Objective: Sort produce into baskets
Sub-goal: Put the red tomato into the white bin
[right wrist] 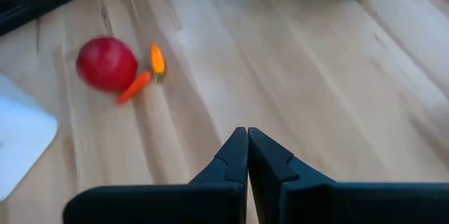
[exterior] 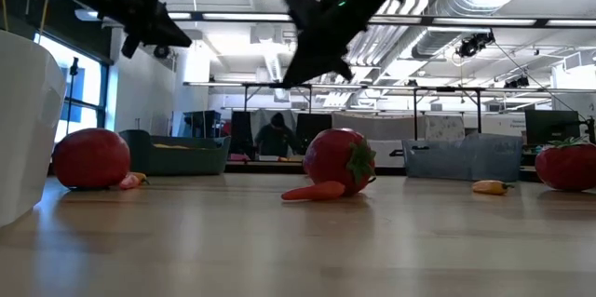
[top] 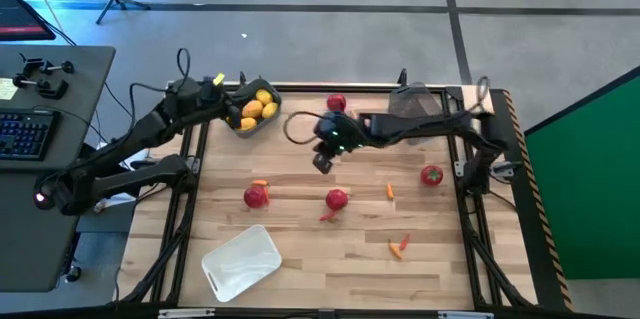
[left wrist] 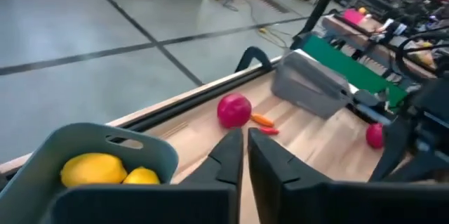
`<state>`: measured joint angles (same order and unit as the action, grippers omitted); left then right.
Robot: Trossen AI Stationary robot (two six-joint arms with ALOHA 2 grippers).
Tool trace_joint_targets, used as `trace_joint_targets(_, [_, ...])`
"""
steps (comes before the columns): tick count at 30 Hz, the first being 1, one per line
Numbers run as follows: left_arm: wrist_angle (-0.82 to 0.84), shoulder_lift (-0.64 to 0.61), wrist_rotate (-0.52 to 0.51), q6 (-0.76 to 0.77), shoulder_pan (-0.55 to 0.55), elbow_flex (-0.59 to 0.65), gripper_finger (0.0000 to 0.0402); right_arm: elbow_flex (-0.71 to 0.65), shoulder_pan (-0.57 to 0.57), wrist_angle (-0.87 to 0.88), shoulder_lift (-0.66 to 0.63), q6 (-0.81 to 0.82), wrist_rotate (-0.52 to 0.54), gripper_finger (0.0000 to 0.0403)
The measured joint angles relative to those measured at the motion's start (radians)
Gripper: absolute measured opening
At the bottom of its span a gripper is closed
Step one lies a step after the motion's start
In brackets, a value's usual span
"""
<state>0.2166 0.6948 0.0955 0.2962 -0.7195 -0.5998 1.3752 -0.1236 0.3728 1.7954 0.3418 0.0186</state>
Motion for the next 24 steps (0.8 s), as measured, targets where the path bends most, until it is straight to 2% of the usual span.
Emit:
trace_joint_targets(4, [-0.004,-0.057,-0.005,-0.001,0.039,0.034,0.0003,-0.121,0.043,0.027,-0.142,0.066,-0.009,0.0000])
trace_joint_targets(9, [0.000,-0.091,-0.005,0.016,0.080,0.075,0.0001,-0.215,0.128,0.056,-0.259,0.156,-0.023,0.0000])
trace_joint_targets(15, [-0.006,-0.090,-0.003,0.015,0.133,0.109,0.0001,-0.229,0.238,0.071,-0.271,0.217,-0.059,0.0007])
trace_joint_targets(19, [-0.005,-0.090,-0.003,0.017,0.167,0.124,0.0001,-0.229,0.292,0.073,-0.248,0.173,-0.058,0.0057])
trace_joint_targets(24, [-0.006,-0.086,-0.005,0.033,0.192,0.126,0.0001,-0.223,0.302,0.079,-0.204,0.112,-0.083,0.0167])
